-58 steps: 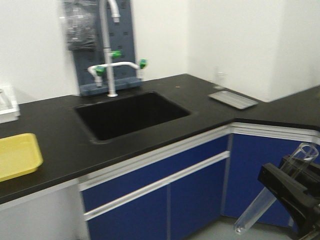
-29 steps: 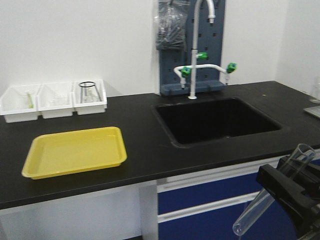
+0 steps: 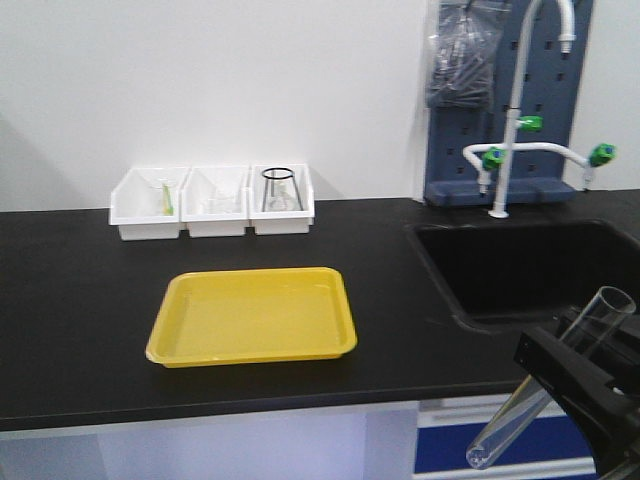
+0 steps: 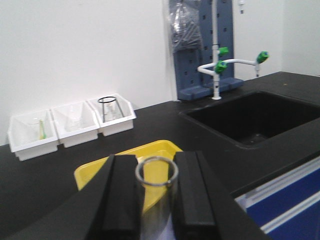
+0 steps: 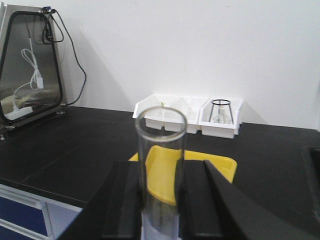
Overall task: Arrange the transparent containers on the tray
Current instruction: 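Hold both tubes while the base drives up to the yellow tray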
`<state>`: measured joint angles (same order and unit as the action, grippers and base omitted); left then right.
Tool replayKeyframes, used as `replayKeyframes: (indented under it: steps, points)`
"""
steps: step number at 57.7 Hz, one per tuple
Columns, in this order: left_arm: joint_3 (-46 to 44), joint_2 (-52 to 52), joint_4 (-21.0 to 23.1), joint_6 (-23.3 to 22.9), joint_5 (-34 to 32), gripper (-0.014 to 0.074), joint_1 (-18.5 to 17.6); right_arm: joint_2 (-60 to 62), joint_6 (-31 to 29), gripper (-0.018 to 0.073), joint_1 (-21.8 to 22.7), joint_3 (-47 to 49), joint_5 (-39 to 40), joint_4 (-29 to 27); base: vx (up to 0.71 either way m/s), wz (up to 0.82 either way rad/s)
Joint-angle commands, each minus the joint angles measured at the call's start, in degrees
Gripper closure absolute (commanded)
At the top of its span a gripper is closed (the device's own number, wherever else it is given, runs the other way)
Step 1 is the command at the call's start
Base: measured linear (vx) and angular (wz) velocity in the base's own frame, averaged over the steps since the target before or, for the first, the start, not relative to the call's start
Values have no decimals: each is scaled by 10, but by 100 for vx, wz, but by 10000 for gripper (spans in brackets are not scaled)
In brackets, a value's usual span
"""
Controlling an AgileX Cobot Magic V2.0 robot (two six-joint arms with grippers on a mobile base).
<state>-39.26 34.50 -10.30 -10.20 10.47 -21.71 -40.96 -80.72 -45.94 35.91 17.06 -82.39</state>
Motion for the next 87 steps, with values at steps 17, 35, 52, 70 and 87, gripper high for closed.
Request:
replayKeyframes:
  steps: [17,35,52,70,87]
  points:
    - [-21,1,-1,-2,-48,468,1,3,-6,342,2,18,4,16,21,23]
    - [-21,1,-1,-2,-48,468,1,3,-6,342,2,18,4,16,26,7]
    - [-21,1,-1,-2,-48,468,1,3,-7,342,2,18,4,16,28,6]
    - [-21,1,-1,-2,-48,468,1,3,-6,342,2,18,11,16,26,6]
    - [-21,1,-1,-2,-48,468,1,3,-6,342,2,18,18,16,19,2]
